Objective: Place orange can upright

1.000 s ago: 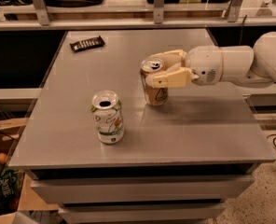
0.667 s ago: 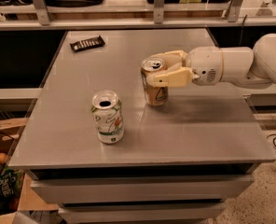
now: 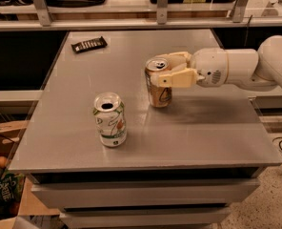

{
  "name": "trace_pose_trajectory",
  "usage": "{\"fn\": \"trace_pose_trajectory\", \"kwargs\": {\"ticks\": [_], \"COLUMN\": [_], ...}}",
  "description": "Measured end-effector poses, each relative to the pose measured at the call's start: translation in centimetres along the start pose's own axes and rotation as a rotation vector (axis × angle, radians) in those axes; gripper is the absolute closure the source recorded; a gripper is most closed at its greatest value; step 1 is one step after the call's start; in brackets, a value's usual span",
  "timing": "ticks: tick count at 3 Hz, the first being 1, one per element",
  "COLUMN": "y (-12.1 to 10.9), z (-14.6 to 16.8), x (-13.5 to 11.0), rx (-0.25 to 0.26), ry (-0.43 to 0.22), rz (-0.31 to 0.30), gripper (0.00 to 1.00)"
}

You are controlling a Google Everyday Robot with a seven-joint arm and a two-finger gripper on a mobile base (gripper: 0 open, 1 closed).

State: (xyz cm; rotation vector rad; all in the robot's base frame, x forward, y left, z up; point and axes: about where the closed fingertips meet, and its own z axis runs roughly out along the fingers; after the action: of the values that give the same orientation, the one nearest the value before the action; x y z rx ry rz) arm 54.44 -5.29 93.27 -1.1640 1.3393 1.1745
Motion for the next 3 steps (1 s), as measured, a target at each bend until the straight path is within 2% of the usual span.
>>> {"fn": "trace_pose_trajectory", "kwargs": {"ticks": [1,2,3], "y": [-0.07,-0.05,-0.04], "z": [-0.03,0.0,-0.03], "x": [0.01,0.05,0.04], "rx": [-0.001,-0.003,-0.003], "ry": [-0.001,-0.002,0.001], "rz": [0.003,0.004,0.003], "gripper": [0.15,0.0,0.0]}}
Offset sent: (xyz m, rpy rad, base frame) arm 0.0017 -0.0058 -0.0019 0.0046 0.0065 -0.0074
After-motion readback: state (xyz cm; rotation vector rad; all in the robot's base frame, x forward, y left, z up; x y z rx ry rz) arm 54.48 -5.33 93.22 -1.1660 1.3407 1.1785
